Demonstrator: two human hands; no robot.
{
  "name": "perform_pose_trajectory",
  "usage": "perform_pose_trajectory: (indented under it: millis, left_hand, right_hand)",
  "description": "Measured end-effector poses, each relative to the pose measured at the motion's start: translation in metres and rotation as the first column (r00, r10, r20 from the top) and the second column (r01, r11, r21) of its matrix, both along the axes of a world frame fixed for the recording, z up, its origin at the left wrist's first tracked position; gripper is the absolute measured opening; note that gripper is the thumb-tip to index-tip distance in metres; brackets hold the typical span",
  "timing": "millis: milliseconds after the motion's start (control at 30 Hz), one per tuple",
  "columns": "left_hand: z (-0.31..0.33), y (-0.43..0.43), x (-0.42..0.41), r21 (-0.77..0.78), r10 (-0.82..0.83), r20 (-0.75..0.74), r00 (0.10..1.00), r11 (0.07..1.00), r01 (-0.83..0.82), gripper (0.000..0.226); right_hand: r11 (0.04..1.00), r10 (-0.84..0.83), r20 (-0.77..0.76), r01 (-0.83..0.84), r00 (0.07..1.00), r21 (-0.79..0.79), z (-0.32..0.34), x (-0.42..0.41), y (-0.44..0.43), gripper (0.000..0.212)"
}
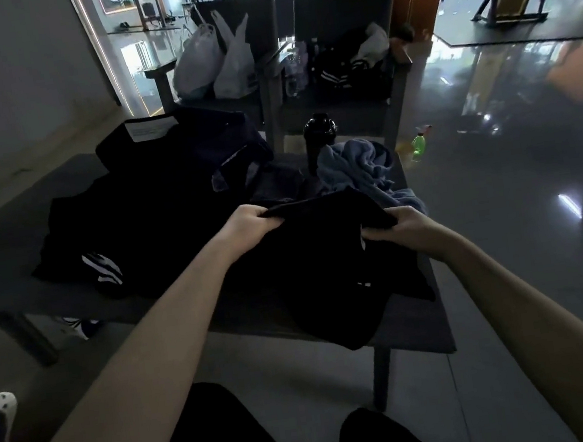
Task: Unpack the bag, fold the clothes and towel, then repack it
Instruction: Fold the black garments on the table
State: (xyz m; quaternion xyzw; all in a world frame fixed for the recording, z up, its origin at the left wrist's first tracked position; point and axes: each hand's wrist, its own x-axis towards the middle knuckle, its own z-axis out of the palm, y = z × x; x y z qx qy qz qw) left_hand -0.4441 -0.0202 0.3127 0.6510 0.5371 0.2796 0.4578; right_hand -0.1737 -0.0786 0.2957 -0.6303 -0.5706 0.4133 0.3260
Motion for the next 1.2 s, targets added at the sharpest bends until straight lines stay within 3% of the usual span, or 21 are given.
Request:
perform_pose_trajectory:
  millis: [67,133,233,300,333,367,433,533,600,633,667,733,833,900,1000,1100,1167,1200]
  left_hand:
    - [0.020,-0.007,-0.003,-0.001,-0.036,-0.008,0.999,0.999,0.036,0.019]
    - [0.034,-0.013,-0.006,-0.047,-0.117,-0.038,0.992,0.992,0.115,0.022]
    - [0.049,-0.020,-0.010,-0.146,-0.285,-0.190,0.939,0.954,0.260,0.030]
    - [0.055,-0.023,-0.009,-0.138,-0.315,-0.243,0.917,0.947,0.289,0.025]
    - [0.058,-0.024,-0.007,-0.115,-0.303,-0.238,0.923,0.952,0.284,0.022]
    - [0.059,-0.024,-0.004,-0.091,-0.284,-0.225,0.932,0.959,0.270,0.019]
    - [0.062,-0.024,0.005,-0.055,-0.269,-0.199,0.942,0.963,0.263,0.020]
    - [0.066,-0.025,0.020,-0.019,-0.307,-0.223,0.925,0.950,0.311,0.016]
    - [0.070,-0.026,0.028,0.008,-0.343,-0.309,0.887,0.932,0.363,0.006]
    - [0.073,-0.026,0.031,0.025,-0.353,-0.356,0.866,0.922,0.386,0.005]
    - [0.074,-0.025,0.033,0.047,-0.354,-0.394,0.848,0.914,0.404,0.006]
    - [0.074,-0.023,0.033,0.102,-0.322,-0.444,0.836,0.909,0.404,0.009]
    - [0.060,-0.022,0.025,0.135,-0.273,-0.440,0.855,0.922,0.363,0.019]
    - [0.039,-0.020,0.022,0.119,-0.275,-0.485,0.830,0.920,0.374,0.026]
    - [0.000,-0.015,0.018,0.178,-0.163,-0.508,0.846,0.941,0.289,0.014]
    - [-0.014,-0.012,0.014,0.102,-0.084,-0.220,0.972,0.989,0.108,0.017]
    - [-0.008,-0.016,0.014,0.009,-0.085,-0.002,0.996,0.996,0.085,0.002]
    - [-0.005,-0.018,0.016,0.003,-0.126,0.017,0.992,0.992,0.126,0.017]
  right_hand:
    - [0.996,-0.062,0.066,0.058,0.996,0.066,0.003,0.000,0.003,0.009]
    - [0.985,-0.120,0.128,0.101,0.985,0.143,0.011,-0.004,0.003,0.022]
    - [0.957,-0.230,0.005,0.225,0.973,0.183,0.019,-0.009,0.001,0.034]
    - [0.959,-0.233,-0.085,0.244,0.969,0.144,0.026,-0.015,0.000,0.021]
    - [0.965,-0.224,-0.056,0.229,0.973,0.131,0.029,-0.017,-0.001,0.011]
    - [0.974,-0.191,0.009,0.188,0.982,0.125,0.033,-0.019,-0.002,0.013]
    - [0.988,-0.105,0.079,0.095,0.991,0.126,0.043,-0.028,-0.011,0.030]
    - [0.958,0.114,-0.022,-0.104,0.993,0.265,0.051,-0.048,-0.017,0.067]
    - [0.919,0.180,0.152,-0.221,0.972,0.327,0.047,-0.055,-0.008,0.085]
    - [0.907,0.194,0.267,-0.276,0.944,0.318,0.046,-0.057,-0.003,0.080]
    - [0.901,0.196,0.355,-0.311,0.914,0.301,0.049,-0.060,-0.002,0.063]
    - [0.910,0.164,0.410,-0.298,0.897,0.289,0.049,-0.062,0.001,0.014]
    - [0.911,0.033,0.258,-0.135,0.966,0.390,0.044,-0.056,0.006,0.029]
    - [0.910,-0.022,0.113,-0.027,0.993,0.413,0.047,-0.052,0.005,0.025]
    - [0.929,-0.085,-0.088,0.111,0.992,0.353,0.058,-0.045,-0.001,0.020]
    - [0.925,-0.173,-0.291,0.257,0.941,0.281,0.065,-0.028,-0.005,0.009]
    - [0.923,-0.222,-0.388,0.321,0.895,0.212,0.069,-0.018,-0.008,0.006]
    - [0.925,-0.233,-0.421,0.333,0.877,0.182,0.070,-0.015,-0.009,0.006]
